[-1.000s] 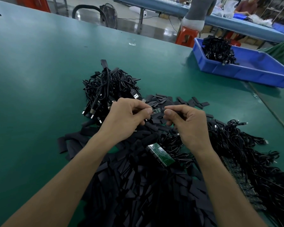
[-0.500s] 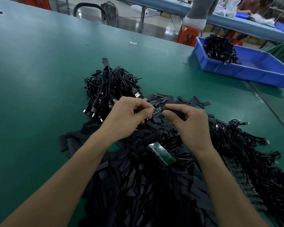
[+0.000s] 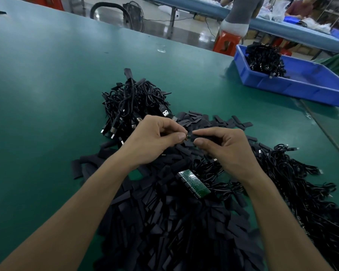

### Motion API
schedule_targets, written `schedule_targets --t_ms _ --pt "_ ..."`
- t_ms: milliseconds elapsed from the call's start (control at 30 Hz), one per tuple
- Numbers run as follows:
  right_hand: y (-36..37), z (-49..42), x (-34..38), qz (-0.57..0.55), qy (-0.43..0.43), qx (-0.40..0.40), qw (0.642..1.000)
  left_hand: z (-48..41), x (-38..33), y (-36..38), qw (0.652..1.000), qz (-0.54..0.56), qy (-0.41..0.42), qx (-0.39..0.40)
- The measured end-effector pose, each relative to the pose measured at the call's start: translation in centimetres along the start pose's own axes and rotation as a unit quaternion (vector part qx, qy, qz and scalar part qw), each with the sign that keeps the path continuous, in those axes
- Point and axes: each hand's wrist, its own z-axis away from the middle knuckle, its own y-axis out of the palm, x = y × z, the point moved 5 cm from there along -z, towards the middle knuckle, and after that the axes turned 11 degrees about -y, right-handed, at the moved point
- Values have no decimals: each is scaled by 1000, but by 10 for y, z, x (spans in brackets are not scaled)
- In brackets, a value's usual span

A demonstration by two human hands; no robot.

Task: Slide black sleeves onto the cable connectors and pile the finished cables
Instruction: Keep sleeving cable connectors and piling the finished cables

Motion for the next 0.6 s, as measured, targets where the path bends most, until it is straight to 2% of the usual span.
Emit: schedule_targets --t_ms 233,433,600 --pt "5 3 -2 -5 -10 -2 1000 0 2 1 1000 16 -17 5" --pt "6 5 -2 -7 -16 -42 999 -1 9 -1 996 -65 -57 -32" --pt "6 6 1 13 -30 -43 999 -1 8 1 997 -54 -60 -16"
